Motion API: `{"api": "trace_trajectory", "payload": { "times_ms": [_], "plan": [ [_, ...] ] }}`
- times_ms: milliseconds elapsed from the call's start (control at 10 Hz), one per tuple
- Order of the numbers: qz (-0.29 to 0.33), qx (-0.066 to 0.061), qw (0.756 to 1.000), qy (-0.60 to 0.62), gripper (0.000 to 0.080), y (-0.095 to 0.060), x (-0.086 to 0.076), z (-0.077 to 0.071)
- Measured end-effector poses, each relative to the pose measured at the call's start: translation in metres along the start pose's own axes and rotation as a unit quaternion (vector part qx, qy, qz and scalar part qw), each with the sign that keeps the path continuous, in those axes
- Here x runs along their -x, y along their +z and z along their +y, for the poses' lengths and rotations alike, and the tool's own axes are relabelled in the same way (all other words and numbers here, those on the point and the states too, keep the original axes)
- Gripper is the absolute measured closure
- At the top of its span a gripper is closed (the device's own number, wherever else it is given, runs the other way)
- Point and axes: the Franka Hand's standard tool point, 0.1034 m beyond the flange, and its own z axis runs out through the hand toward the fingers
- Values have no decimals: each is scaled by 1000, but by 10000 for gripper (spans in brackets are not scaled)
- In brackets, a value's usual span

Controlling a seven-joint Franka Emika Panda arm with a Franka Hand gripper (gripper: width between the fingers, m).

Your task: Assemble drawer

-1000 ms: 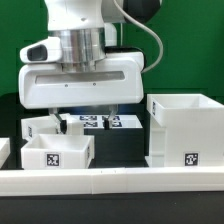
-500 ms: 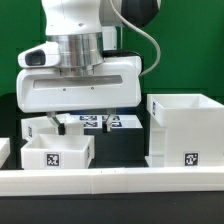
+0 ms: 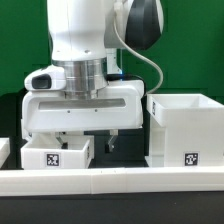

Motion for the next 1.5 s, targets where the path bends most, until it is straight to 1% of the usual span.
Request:
{"api": "trace_trajectory", "payload": {
  "times_ms": [200,300,400,600,700,800,900,1500],
  "plan": [
    [2,2,1000,-2,151,4,1,-1],
    [2,2,1000,-3,276,5,1,-2],
    [1,2,1000,-2,276,6,1,-1],
    [1,2,1000,-3,577,6,1,-2],
    [1,2,1000,-3,577,6,1,-2],
    [1,2,1000,-3,710,6,1,-2],
    [1,2,1000,-3,759,6,1,-2],
    [-1,3,1000,-16,759,5,1,-2]
  ]
}}
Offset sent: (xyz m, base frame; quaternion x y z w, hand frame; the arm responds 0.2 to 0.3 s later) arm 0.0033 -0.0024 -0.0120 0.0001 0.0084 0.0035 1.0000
